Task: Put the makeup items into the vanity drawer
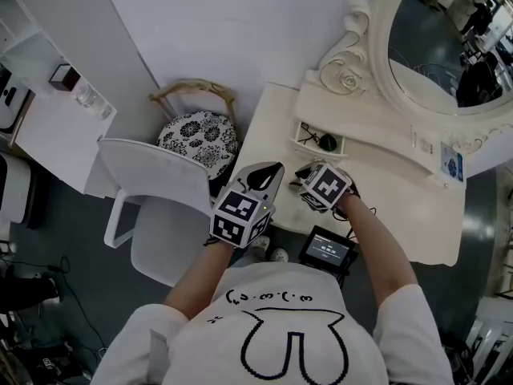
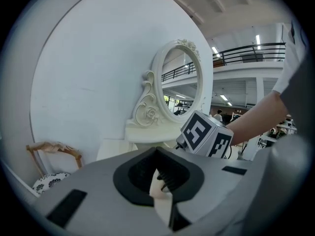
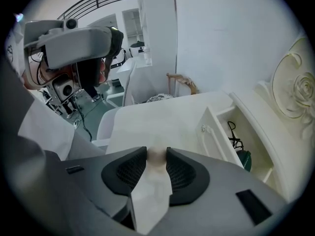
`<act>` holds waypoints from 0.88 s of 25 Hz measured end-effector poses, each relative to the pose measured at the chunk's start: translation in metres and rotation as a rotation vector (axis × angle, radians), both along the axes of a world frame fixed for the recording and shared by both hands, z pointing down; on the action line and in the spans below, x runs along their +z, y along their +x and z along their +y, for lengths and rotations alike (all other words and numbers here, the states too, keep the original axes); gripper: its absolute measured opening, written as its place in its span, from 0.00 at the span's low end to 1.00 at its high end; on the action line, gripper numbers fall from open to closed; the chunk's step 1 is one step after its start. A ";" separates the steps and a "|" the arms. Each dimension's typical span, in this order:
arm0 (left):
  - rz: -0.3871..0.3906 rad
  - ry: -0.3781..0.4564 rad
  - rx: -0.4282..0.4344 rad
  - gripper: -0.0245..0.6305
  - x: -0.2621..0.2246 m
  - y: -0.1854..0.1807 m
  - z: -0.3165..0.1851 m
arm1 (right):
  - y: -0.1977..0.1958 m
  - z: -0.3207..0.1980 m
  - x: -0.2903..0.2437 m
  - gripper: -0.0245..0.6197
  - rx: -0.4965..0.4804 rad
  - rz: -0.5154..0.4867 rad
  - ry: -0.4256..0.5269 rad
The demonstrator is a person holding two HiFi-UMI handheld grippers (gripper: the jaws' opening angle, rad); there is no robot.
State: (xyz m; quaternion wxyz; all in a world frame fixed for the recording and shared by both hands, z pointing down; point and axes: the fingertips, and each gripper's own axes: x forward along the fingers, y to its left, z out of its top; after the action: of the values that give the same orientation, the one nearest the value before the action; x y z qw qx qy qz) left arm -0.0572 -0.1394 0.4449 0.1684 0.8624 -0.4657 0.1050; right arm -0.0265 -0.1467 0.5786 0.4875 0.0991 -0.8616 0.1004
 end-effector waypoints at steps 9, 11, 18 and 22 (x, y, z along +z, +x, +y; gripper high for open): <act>0.004 0.004 0.000 0.03 -0.002 0.002 -0.001 | 0.002 0.001 -0.004 0.20 0.011 -0.017 0.003; 0.005 0.007 0.004 0.03 -0.003 0.003 -0.001 | 0.004 0.000 -0.009 0.19 0.025 -0.034 0.005; 0.009 0.014 0.017 0.03 -0.007 0.007 -0.004 | 0.012 -0.013 -0.043 0.19 0.097 -0.123 0.035; 0.011 0.018 0.028 0.03 -0.008 0.012 -0.006 | 0.019 -0.025 -0.061 0.19 0.144 -0.171 0.067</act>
State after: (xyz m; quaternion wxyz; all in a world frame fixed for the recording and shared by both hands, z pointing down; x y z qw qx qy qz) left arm -0.0453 -0.1449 0.4369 0.1617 0.8709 -0.4536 0.0986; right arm -0.0074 -0.1716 0.5173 0.4003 0.1682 -0.8935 0.1144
